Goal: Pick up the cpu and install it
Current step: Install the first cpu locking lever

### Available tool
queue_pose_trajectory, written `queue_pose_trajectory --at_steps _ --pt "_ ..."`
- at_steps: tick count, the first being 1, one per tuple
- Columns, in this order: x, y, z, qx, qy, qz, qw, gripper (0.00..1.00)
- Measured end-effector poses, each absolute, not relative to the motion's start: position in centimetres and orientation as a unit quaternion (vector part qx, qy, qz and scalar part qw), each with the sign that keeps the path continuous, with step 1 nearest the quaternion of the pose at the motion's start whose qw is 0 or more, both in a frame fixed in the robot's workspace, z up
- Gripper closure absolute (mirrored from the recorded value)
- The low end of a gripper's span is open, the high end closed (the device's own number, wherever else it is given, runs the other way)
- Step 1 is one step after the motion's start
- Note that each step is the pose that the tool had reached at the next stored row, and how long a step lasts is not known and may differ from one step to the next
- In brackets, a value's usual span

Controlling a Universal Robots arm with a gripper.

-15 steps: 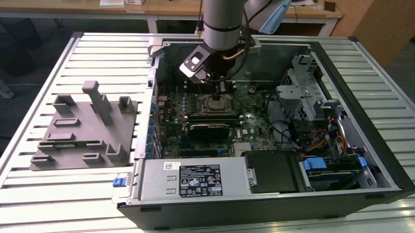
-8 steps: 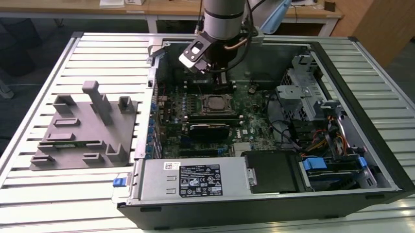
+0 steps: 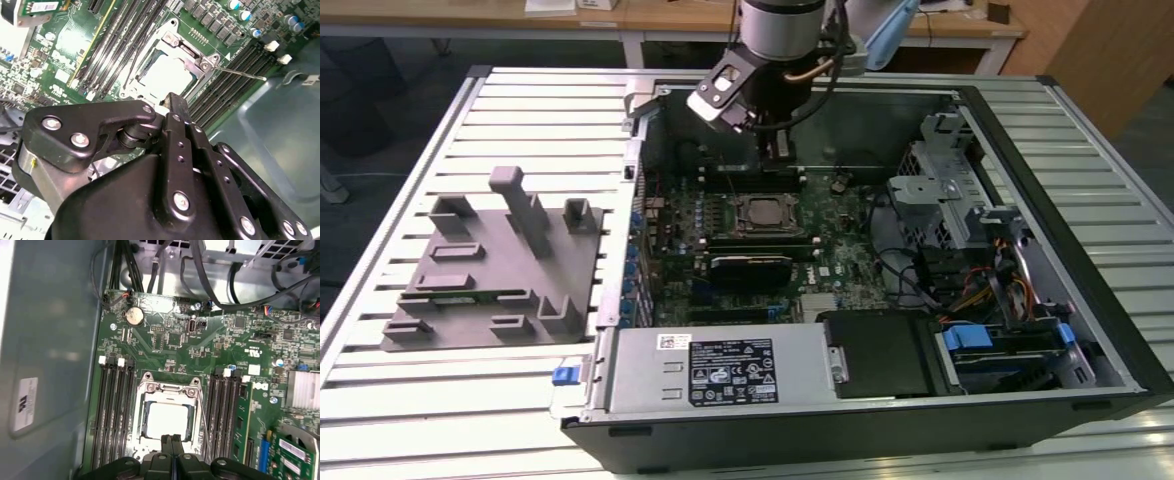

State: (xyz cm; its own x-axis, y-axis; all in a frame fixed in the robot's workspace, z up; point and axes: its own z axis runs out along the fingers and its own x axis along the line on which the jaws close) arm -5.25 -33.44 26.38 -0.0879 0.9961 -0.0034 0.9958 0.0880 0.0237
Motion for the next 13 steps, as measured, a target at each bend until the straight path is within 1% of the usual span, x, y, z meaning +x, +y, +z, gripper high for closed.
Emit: queue_pose_trajectory --at_steps 4,13 --pt "-5.25 -33.44 27.01 0.675 0.738 0.008 0.009 0.89" --pt "-5.28 -33.43 27.01 0.655 0.755 0.008 0.009 0.89"
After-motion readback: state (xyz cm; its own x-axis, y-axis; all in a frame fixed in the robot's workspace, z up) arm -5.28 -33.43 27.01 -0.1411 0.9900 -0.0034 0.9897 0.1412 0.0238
